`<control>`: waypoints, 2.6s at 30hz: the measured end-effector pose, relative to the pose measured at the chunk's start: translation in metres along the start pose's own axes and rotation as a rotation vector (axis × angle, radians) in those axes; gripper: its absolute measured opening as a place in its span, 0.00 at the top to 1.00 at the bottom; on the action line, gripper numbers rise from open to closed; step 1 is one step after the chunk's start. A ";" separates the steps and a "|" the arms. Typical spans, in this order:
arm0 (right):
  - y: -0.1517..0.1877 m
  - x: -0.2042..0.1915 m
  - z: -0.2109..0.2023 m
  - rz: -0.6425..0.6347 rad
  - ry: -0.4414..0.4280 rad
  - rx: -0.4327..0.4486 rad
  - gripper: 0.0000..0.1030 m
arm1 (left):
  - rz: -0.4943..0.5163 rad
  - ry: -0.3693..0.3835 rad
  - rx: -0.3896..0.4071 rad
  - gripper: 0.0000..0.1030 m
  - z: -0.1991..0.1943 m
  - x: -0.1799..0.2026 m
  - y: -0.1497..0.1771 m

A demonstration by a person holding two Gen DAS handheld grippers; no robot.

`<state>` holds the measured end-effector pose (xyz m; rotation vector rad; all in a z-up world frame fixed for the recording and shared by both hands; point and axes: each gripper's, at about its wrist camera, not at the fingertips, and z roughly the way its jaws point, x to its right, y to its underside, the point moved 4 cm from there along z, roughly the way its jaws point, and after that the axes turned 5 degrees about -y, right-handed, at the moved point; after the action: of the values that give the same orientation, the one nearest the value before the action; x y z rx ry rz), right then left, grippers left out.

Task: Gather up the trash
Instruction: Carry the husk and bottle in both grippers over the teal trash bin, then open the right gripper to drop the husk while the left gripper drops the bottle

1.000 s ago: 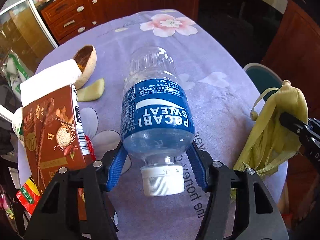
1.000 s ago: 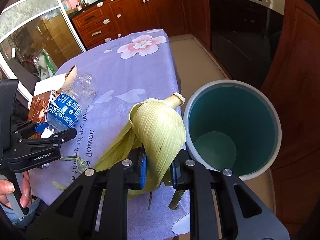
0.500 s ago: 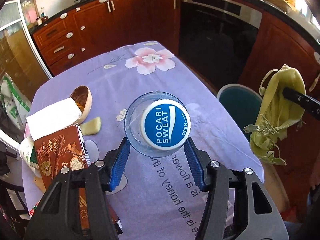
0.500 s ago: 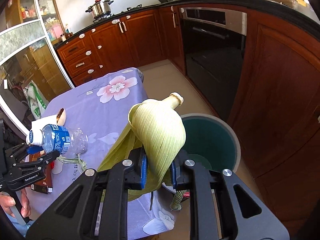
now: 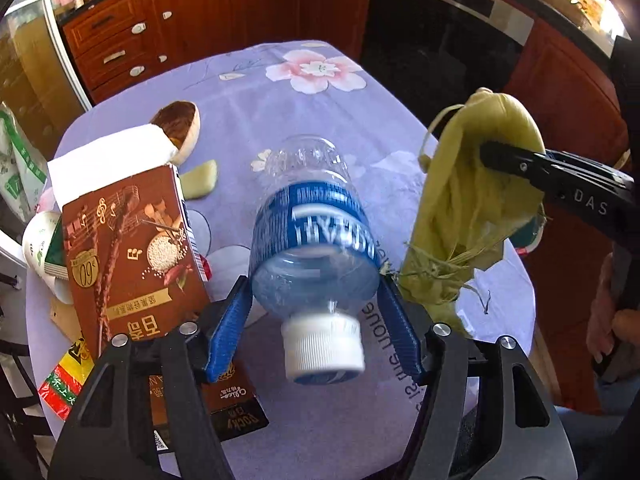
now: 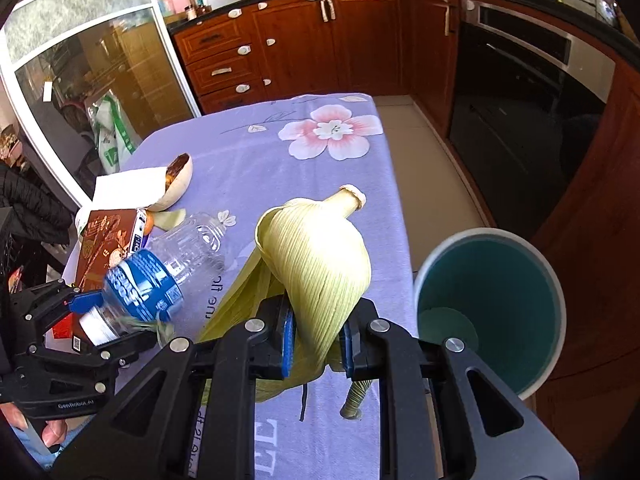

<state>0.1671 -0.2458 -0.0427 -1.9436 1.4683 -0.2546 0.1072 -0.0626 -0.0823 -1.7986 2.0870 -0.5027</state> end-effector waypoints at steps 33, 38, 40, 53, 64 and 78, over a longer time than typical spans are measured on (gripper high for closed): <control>0.003 0.163 -0.102 0.264 0.438 0.193 0.83 | 0.223 0.114 0.161 0.34 -0.017 0.104 -0.086; 0.021 0.198 -0.066 0.307 0.462 0.105 0.82 | 0.280 0.168 0.147 0.34 0.003 0.147 -0.101; 0.029 0.208 -0.048 0.324 0.449 0.065 0.80 | 0.297 0.173 0.131 0.34 0.014 0.158 -0.102; 0.047 0.236 -0.016 0.396 0.363 -0.027 0.35 | 0.357 0.210 0.035 0.34 0.072 0.206 -0.111; 0.041 0.245 -0.037 0.474 0.347 0.060 0.10 | 0.438 0.225 -0.041 0.34 0.109 0.248 -0.104; 0.049 0.258 -0.039 0.556 0.344 0.024 0.07 | 0.438 0.203 -0.104 0.26 0.136 0.253 -0.099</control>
<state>0.1977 -0.5025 -0.1049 -1.4412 2.1494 -0.3593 0.2221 -0.3330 -0.1614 -1.3193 2.5929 -0.4755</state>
